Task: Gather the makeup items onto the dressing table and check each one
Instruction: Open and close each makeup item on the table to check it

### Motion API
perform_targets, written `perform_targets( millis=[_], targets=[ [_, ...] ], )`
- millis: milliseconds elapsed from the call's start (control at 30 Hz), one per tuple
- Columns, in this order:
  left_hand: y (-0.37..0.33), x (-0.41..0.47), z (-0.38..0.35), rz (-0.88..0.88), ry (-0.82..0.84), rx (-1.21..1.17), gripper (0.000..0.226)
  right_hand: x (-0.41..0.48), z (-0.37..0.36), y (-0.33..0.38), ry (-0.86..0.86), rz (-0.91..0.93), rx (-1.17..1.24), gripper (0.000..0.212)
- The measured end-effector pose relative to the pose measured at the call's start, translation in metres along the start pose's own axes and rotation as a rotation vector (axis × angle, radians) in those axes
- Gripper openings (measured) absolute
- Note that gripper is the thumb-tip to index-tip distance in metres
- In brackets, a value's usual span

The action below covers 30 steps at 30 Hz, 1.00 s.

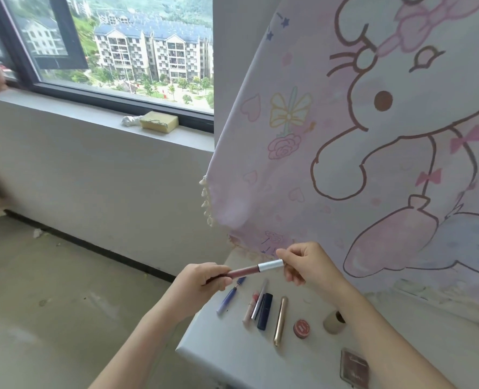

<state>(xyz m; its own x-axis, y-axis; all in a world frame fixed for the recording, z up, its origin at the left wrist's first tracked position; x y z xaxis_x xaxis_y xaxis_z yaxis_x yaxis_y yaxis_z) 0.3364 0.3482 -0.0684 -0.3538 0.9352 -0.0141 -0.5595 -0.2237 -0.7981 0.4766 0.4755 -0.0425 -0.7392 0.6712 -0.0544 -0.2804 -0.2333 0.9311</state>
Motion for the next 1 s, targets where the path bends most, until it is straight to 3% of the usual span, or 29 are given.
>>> perform_targets(
  millis=[167, 267, 367, 433, 533, 633, 700, 867, 1000],
  targets=[
    [0.001, -0.007, 0.001, -0.004, -0.032, 0.065, 0.027, 0.001, -0.012, 0.005, 0.077, 0.000, 0.070, 0.030],
    [0.004, -0.011, 0.006, 0.009, -0.066, 0.033, 0.018, 0.000, -0.019, 0.010, 0.143, 0.057, 0.037, 0.009],
    [0.007, -0.013, 0.010, 0.015, -0.099, 0.025, 0.011, 0.001, -0.023, 0.011, 0.190, 0.076, 0.125, 0.017],
    [0.007, -0.013, 0.012, 0.012, -0.111, 0.030, 0.011, 0.001, -0.028, 0.010, 0.199, 0.023, 0.146, 0.011],
    [0.010, -0.013, 0.013, 0.029, -0.111, 0.011, 0.011, 0.005, -0.029, 0.001, 0.160, -0.070, 0.095, 0.042],
    [0.013, -0.011, 0.010, 0.033, -0.088, 0.063, 0.013, 0.006, -0.028, -0.003, 0.183, -0.039, 0.006, 0.026],
    [0.017, -0.011, 0.009, 0.047, -0.088, 0.066, 0.015, 0.005, -0.027, 0.001, 0.213, 0.010, 0.075, 0.013],
    [0.014, -0.006, 0.008, 0.033, -0.101, 0.049, 0.013, 0.007, -0.026, -0.006, 0.203, -0.069, 0.198, 0.016],
    [0.011, -0.001, 0.003, 0.023, -0.091, 0.075, 0.011, 0.010, -0.021, -0.010, 0.156, -0.036, 0.094, 0.015]
  ],
)
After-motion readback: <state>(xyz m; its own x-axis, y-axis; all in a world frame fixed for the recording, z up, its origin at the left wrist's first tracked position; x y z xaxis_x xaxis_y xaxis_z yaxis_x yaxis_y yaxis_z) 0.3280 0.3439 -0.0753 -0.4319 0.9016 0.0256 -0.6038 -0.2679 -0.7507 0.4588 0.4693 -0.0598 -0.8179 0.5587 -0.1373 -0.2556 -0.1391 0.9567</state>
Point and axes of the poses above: each hand's wrist, its own x-axis towards the middle knuckle, its own z-axis out of the back of the hand, y = z × x, the point moved 8 cm from there along x, towards the middle knuckle, and after that the axes turned 8 degrees about z, right-handed, at the moved point
